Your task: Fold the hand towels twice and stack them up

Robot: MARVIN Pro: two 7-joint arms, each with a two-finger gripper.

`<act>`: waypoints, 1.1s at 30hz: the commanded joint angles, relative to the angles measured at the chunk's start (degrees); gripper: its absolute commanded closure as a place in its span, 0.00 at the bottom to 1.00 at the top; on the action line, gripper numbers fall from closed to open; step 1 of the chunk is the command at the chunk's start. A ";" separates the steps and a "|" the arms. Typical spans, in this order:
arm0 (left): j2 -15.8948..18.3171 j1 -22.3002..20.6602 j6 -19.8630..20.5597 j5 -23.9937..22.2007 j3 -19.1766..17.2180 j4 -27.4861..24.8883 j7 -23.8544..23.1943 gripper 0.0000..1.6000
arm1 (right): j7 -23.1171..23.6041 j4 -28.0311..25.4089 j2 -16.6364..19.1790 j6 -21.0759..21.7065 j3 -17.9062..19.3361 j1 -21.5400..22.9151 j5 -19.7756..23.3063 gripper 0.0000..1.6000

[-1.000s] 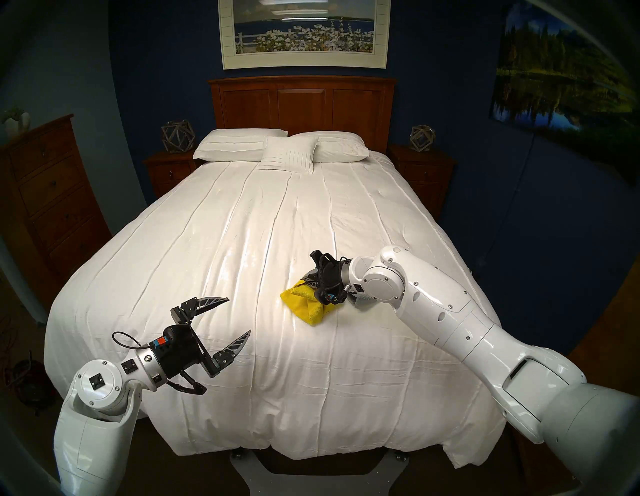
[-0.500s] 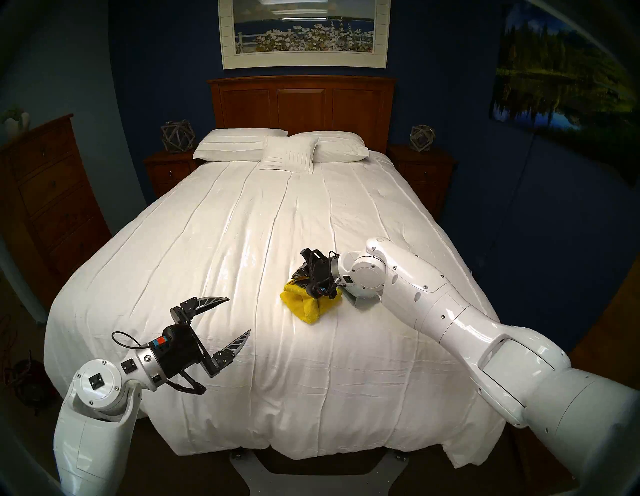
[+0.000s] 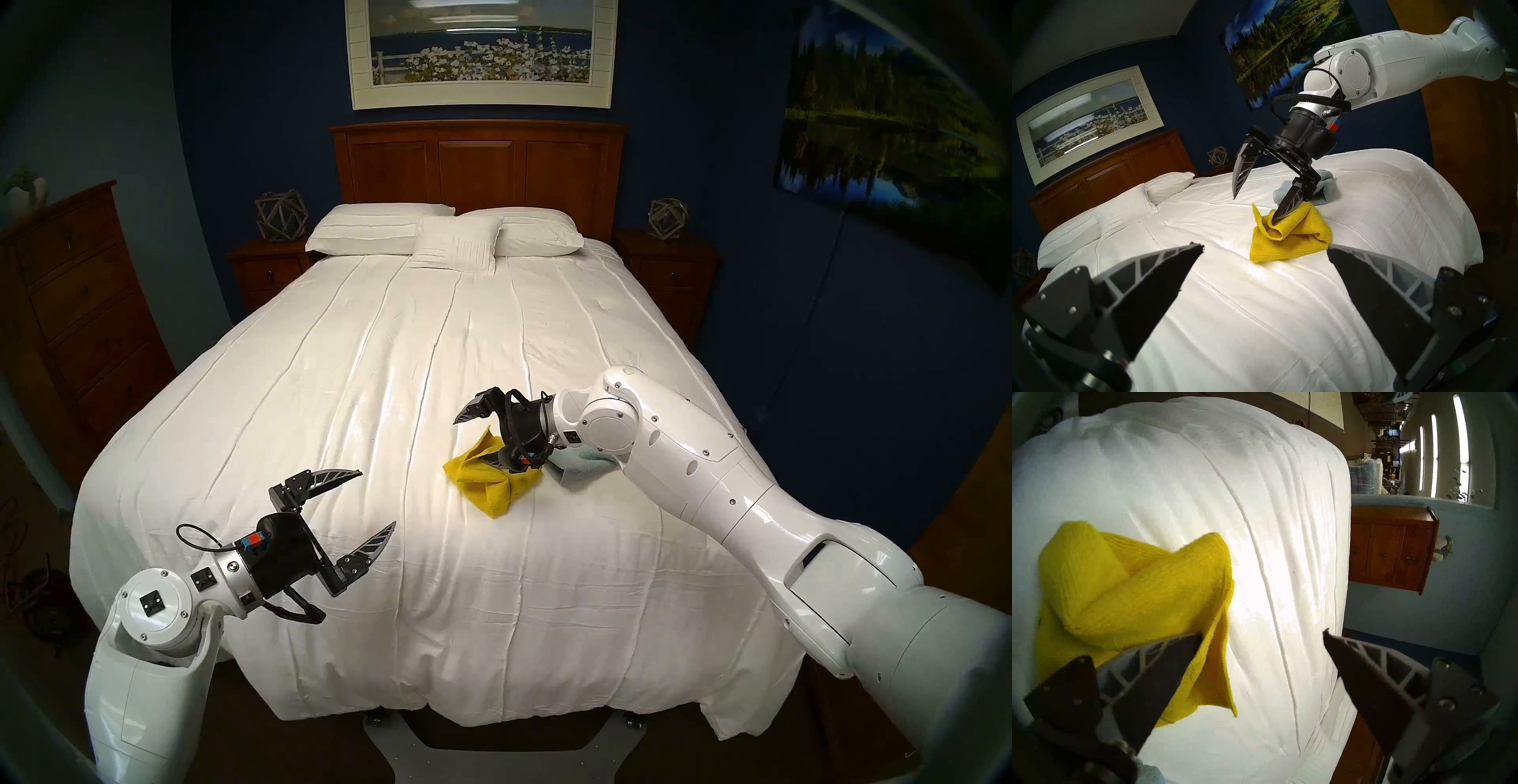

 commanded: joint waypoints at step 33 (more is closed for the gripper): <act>-0.18 0.06 0.07 0.02 -0.37 -1.07 -0.28 0.00 | 2.69 -15.63 8.68 1.12 4.55 -8.55 4.21 0.00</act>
